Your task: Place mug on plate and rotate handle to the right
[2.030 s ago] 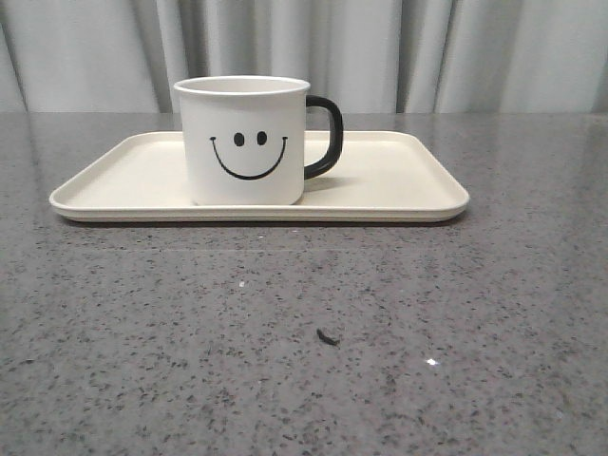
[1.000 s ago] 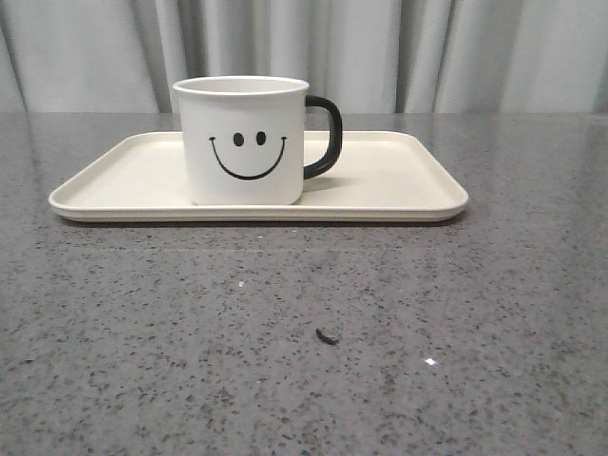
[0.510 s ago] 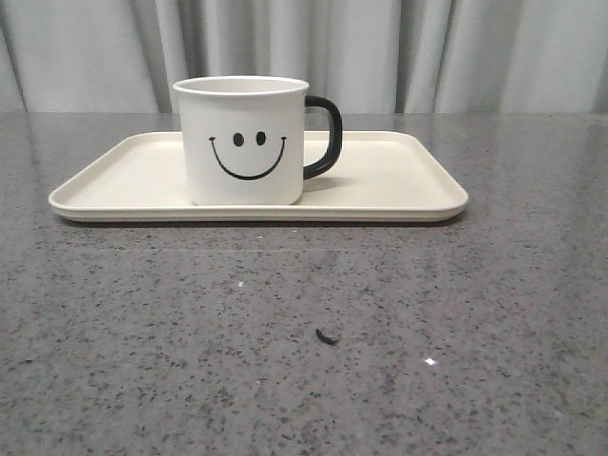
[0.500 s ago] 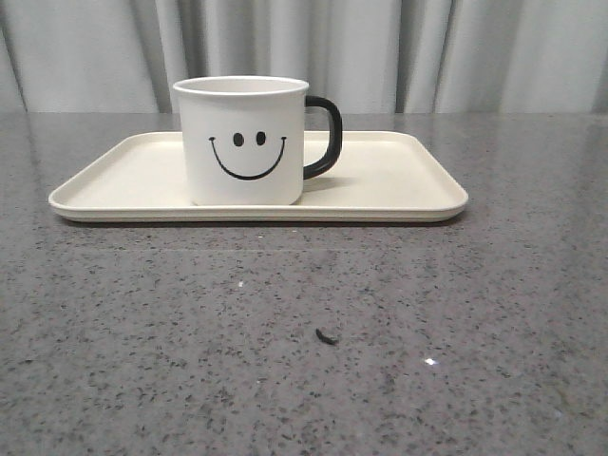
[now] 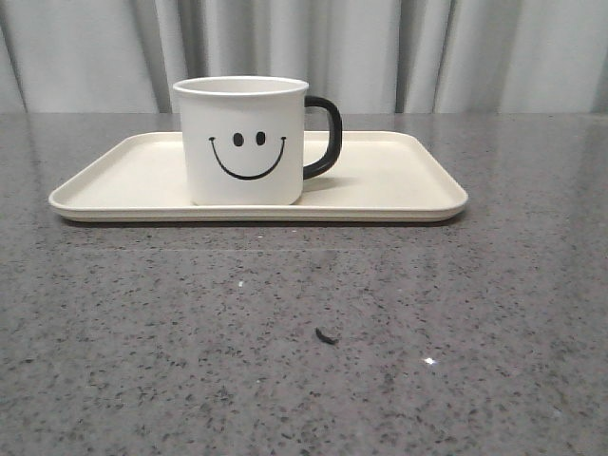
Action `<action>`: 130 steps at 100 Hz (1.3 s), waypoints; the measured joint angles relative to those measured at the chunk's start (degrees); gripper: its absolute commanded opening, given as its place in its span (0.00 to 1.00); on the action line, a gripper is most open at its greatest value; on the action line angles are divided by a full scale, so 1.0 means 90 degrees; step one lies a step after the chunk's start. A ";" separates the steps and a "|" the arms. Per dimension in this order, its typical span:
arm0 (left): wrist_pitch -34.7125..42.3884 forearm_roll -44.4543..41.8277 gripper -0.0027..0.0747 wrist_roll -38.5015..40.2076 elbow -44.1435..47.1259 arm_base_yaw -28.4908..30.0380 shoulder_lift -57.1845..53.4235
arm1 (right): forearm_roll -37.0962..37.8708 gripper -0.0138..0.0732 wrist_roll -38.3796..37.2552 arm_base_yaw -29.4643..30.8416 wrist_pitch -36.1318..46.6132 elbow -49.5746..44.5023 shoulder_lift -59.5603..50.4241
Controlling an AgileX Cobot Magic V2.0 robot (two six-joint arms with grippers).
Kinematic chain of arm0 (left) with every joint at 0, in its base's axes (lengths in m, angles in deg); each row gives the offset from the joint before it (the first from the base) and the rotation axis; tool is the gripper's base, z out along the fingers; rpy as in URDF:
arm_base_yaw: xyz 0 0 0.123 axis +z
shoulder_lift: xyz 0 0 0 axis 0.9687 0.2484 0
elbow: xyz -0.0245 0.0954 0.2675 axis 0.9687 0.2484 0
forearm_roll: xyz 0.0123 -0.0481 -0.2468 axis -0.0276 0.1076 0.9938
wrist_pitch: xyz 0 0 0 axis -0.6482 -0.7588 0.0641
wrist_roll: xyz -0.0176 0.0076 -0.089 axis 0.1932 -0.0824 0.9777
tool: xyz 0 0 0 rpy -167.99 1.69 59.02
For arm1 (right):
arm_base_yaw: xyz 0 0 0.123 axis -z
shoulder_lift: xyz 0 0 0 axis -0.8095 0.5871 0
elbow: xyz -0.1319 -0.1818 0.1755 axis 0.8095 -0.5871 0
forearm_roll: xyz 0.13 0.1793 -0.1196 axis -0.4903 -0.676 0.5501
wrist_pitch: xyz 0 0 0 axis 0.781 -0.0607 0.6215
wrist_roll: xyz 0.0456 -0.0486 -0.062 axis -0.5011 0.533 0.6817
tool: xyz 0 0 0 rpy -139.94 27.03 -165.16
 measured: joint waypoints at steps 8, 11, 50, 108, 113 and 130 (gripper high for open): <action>0.0000 0.0000 0.01 0.0000 0.0000 0.0000 0.0000 | 0.0496 0.05 -0.0504 0.0000 0.0000 0.0000 0.0000; 0.0000 0.0000 0.01 0.0000 0.0000 0.0000 0.0000 | 0.0679 0.05 -0.0760 0.0000 0.0000 0.0000 0.0000; 0.0000 0.0000 0.01 0.0000 0.0000 0.0000 0.0000 | 0.1971 0.05 -0.1962 0.0000 0.0155 0.0000 0.0000; 0.0000 0.0000 0.01 0.0000 0.0000 0.0000 0.0000 | 0.2053 0.05 -0.1989 0.0000 0.0215 0.0000 0.0000; 0.0000 0.0000 0.01 0.0000 0.0000 0.0000 0.0000 | 0.2065 0.05 -0.1989 0.0000 0.0219 0.0000 0.0000; 0.0000 0.0000 0.01 0.0000 0.0000 0.0000 0.0000 | 0.2074 0.05 -0.1989 0.0000 0.0219 0.0000 0.0000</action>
